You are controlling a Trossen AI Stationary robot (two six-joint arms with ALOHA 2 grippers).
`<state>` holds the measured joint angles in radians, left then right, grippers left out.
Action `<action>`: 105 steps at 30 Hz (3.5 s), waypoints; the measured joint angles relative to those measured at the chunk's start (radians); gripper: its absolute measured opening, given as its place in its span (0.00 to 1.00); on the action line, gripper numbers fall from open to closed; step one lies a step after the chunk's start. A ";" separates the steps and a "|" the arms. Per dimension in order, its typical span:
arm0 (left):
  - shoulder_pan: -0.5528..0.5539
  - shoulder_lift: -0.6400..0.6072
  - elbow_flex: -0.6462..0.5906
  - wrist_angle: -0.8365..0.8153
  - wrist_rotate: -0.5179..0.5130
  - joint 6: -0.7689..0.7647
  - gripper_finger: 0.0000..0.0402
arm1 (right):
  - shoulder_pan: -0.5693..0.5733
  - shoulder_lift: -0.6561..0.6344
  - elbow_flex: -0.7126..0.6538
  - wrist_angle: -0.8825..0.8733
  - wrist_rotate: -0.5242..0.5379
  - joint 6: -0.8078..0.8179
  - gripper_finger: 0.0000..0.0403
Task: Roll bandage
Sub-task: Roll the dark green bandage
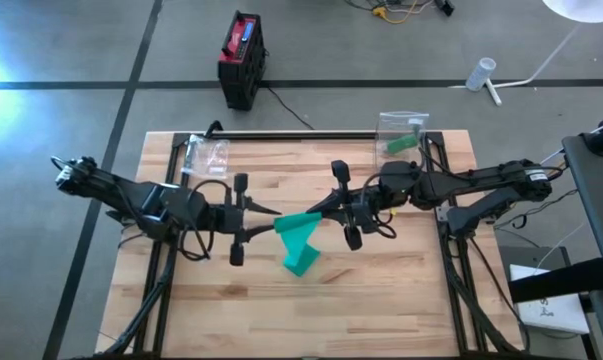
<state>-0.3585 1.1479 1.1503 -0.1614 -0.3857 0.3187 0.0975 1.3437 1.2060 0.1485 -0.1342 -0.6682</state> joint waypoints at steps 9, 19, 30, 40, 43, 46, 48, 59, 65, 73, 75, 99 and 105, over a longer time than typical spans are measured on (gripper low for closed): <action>0.023 0.023 0.000 0.022 0.007 -0.019 0.17 | 0.000 0.000 0.000 0.014 0.006 0.046 0.01; 0.023 0.009 0.000 0.023 -0.056 0.032 0.01 | -0.002 0.000 0.000 0.008 0.017 0.204 0.03; 0.023 0.005 -0.001 0.016 -0.131 0.190 0.00 | -0.006 0.000 0.000 -0.031 0.066 0.485 0.17; 0.022 0.005 -0.001 0.031 -0.135 0.182 0.00 | -0.011 0.000 0.000 -0.031 0.067 0.558 0.18; 0.022 0.006 -0.002 0.045 -0.156 0.182 0.00 | -0.011 0.000 0.000 -0.031 0.067 0.564 0.18; 0.022 0.008 -0.002 0.049 -0.158 0.179 0.00 | -0.011 -0.001 0.000 -0.031 0.067 0.559 0.15; 0.022 0.010 -0.002 0.051 -0.158 0.176 0.00 | -0.011 -0.001 0.000 -0.031 0.076 0.560 0.12; 0.022 0.012 -0.006 0.062 -0.158 0.143 0.00 | -0.017 -0.001 0.000 -0.032 0.100 0.484 0.01; 0.022 0.012 -0.012 0.065 -0.155 0.144 0.00 | -0.018 -0.001 0.000 -0.033 0.109 0.438 0.02; 0.022 0.010 -0.012 0.065 -0.144 0.143 0.00 | -0.012 -0.007 0.000 -0.031 0.112 0.278 0.16; 0.022 0.010 -0.012 0.065 -0.144 0.130 0.00 | -0.003 -0.008 0.000 -0.031 0.115 0.212 0.19; 0.067 0.034 -0.012 0.038 -0.045 -0.312 0.00 | 0.090 0.029 0.000 -0.034 0.206 -0.291 0.24; 0.069 0.034 -0.012 0.038 -0.031 -0.310 0.00 | 0.087 0.028 0.000 -0.035 0.210 -0.248 0.11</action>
<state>-0.2897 1.1820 1.1381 -0.1230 -0.4163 0.0085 0.1841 1.3720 1.2064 0.1135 0.0754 -0.9161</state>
